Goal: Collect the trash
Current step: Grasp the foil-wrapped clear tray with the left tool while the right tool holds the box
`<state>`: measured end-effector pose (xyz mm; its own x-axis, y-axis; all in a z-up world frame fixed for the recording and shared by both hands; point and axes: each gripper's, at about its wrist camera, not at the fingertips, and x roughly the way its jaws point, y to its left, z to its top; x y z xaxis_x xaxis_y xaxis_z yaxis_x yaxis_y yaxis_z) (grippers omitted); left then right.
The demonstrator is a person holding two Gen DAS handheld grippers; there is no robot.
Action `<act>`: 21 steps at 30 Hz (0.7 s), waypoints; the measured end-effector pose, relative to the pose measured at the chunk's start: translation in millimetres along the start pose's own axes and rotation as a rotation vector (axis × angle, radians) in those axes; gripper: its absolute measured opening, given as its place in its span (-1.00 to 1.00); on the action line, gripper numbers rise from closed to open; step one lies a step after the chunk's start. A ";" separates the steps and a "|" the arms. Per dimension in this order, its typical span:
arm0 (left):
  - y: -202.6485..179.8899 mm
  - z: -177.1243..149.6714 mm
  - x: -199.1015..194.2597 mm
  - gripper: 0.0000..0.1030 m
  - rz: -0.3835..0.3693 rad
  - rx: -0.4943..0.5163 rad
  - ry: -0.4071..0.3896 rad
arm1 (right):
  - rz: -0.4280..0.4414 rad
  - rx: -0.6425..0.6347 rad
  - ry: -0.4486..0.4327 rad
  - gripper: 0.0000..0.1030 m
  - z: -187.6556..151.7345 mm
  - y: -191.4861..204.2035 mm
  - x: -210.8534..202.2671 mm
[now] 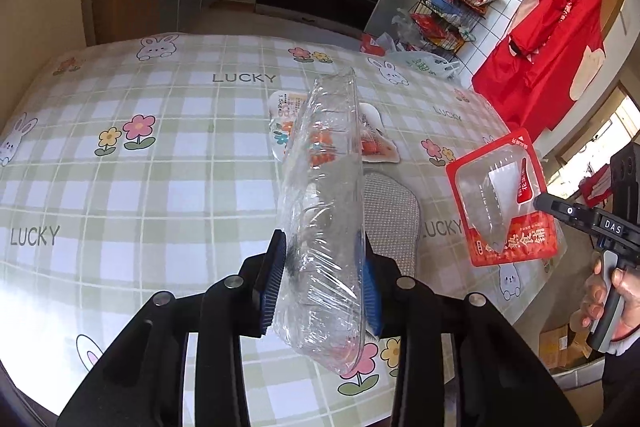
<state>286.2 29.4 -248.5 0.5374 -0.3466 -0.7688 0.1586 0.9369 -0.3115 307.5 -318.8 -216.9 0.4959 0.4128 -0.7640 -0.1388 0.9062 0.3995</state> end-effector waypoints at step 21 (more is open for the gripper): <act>36.7 -37.9 -58.2 -0.75 -0.007 -0.172 -0.069 | 0.009 0.011 -0.049 -0.15 -16.7 23.5 -25.9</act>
<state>229.4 82.2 -236.3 0.5933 -0.3437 -0.7279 0.0218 0.9108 -0.4122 277.1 -306.7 -196.2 0.5357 0.4161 -0.7348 -0.1342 0.9010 0.4125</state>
